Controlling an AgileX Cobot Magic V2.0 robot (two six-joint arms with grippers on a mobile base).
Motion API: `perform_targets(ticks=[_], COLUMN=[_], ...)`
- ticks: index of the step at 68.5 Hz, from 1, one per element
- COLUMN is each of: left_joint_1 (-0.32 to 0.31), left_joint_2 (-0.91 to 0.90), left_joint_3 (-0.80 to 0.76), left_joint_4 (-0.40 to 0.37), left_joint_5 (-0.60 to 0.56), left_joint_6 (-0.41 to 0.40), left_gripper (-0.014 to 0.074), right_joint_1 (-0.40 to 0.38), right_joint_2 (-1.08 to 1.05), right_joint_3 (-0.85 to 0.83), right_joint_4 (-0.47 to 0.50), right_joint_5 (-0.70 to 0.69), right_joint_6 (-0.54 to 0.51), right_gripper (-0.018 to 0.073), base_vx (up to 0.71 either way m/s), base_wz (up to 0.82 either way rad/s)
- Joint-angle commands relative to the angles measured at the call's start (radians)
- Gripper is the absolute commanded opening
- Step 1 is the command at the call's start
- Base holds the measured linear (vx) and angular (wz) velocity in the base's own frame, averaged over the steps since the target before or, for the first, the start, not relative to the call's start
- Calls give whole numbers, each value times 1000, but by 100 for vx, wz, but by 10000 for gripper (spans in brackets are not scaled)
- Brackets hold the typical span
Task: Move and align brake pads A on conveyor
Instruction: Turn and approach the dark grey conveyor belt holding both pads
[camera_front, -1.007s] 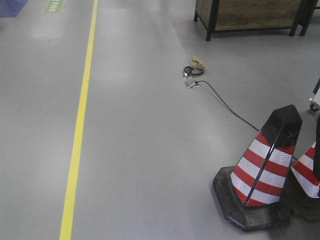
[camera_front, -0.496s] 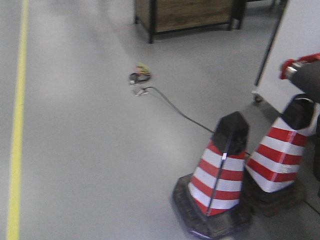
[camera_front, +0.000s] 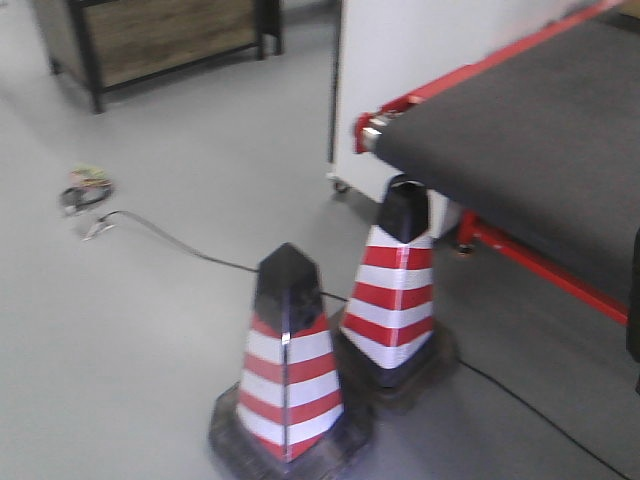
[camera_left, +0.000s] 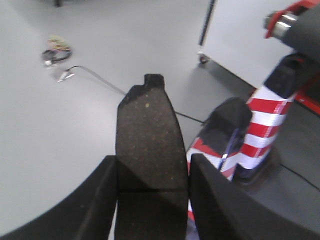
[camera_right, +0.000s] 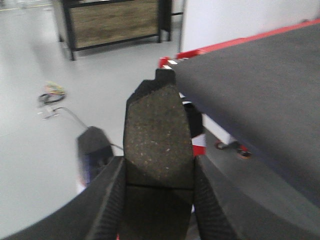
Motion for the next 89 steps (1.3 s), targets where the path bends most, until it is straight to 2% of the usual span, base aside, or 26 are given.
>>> perform_targets(ticks=[1, 53, 89], left_joint_1=[-4, -4, -4], left_joint_2=[-3, -3, -3], left_joint_3=[-33, -33, -33], left_joint_4=[-1, -1, -1], left_joint_5=[-85, -85, -85], left_joint_6=[-6, -6, -6], left_gripper=[164, 164, 164], right_joint_1=[-1, -1, -1], right_joint_2=[1, 1, 1], right_joint_3=[-30, -30, -30], right_joint_4=[-3, -3, -3], right_joint_5=[-100, -99, -99], right_joint_6=[-10, -10, -10], right_gripper=[25, 25, 25], base_vx=[20, 19, 24], base_wz=[-75, -71, -40])
